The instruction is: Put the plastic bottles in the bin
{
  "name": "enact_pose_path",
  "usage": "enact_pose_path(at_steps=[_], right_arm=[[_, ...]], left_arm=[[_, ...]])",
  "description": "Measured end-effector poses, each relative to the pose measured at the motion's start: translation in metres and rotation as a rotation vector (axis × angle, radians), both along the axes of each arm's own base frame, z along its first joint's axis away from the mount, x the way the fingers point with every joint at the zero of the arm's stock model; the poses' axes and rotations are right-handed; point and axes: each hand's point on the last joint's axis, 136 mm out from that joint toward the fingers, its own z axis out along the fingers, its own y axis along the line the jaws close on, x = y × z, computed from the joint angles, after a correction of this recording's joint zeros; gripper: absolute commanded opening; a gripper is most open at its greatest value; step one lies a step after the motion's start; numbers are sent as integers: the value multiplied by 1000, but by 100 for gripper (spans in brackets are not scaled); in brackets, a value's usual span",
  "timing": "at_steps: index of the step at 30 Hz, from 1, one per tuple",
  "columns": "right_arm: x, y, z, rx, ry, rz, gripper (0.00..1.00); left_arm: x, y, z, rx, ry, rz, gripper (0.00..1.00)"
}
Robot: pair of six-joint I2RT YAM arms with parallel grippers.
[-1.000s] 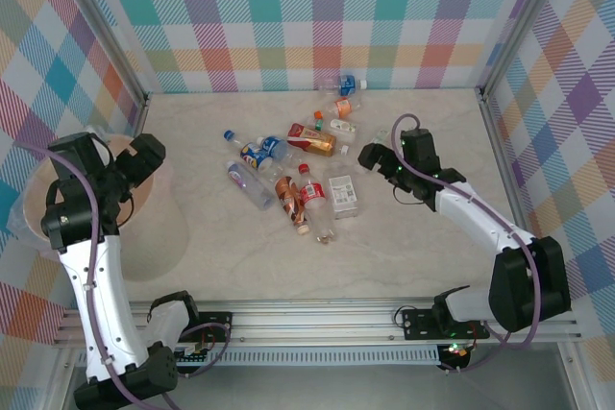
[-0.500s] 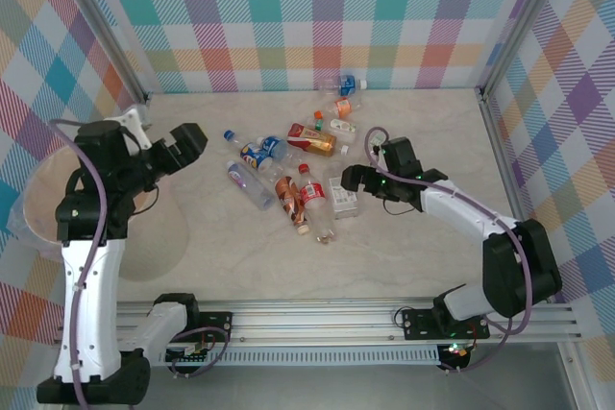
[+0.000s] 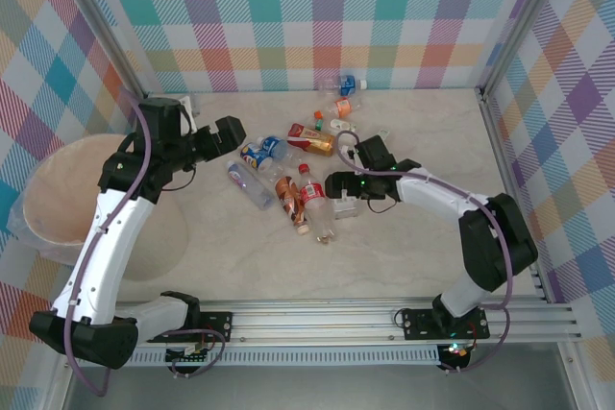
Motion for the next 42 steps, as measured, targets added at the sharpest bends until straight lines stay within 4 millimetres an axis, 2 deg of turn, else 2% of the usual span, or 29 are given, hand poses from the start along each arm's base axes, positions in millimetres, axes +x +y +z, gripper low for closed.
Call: enact_pose_path(at_steps=[6,13,23,31,34,39,42], right_arm=[[-7,3,-20,-113,53,35,100],[-9,-16,-37,-245,89,-17,100],[-7,-8,-41,-234,64,76,100],[-12,-12,-66,-289,95,132,100],[-12,-13,-67,-290,73,128,97],[-10,-15,-65,-280,22,120,82],[-9,-17,-64,-275,-3,114,78]], left_arm=[[0,10,-4,31,12,52,100],[1,11,-8,37,26,61,100],[4,11,-12,40,37,60,100],[5,10,-14,42,44,60,100],[6,10,-15,41,48,58,100],[9,7,-21,38,67,50,100],[11,4,-24,30,80,37,100]])
